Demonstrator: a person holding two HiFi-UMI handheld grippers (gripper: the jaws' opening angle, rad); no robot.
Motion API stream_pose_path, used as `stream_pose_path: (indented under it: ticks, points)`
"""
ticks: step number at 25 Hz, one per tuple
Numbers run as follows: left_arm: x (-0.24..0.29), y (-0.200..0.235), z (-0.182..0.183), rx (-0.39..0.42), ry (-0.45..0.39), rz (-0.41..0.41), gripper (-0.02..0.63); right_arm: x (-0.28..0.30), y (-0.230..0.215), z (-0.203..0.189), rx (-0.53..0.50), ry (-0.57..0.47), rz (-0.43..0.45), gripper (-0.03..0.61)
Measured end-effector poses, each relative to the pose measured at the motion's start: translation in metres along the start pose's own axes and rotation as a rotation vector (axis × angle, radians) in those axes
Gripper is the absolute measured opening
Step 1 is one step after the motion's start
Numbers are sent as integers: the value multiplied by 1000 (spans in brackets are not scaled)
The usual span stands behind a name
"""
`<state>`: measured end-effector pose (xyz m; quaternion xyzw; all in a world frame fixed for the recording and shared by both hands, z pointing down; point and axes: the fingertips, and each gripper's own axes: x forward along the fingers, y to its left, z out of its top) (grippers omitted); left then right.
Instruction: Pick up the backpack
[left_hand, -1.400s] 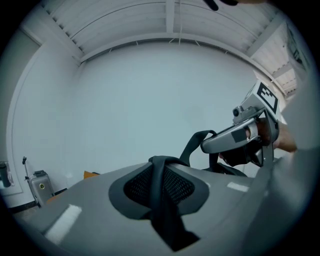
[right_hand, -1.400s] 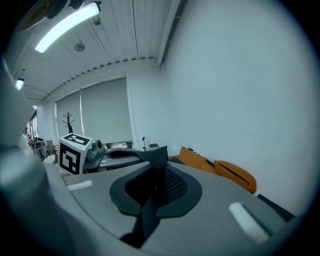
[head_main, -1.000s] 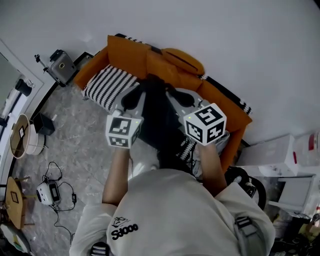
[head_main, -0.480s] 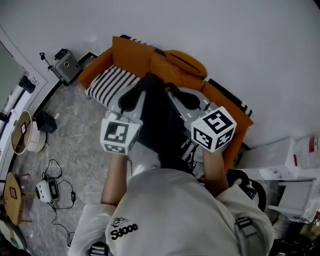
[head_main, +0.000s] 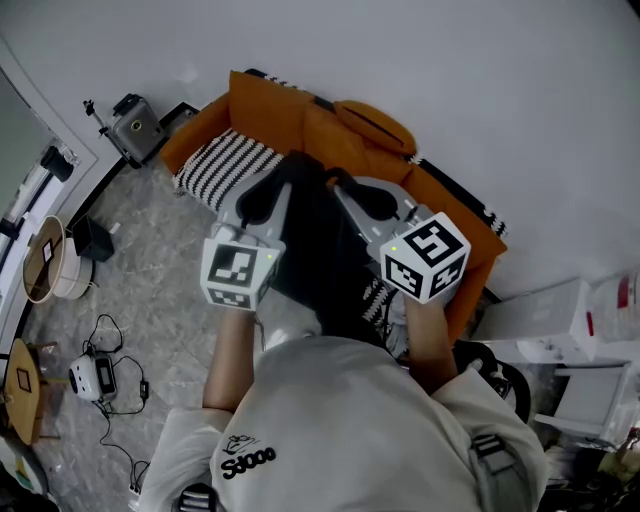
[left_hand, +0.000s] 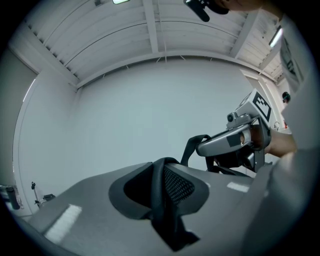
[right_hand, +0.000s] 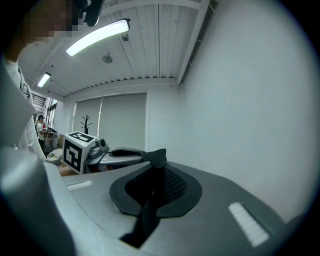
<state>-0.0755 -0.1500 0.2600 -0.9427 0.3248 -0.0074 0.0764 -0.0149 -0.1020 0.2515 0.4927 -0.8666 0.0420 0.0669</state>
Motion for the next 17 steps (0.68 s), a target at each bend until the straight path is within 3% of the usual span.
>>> stream_pose_path:
  ticks: [17]
  points:
    - [1, 10, -9, -22, 7, -10, 67, 14, 2, -6, 15, 25, -1, 5]
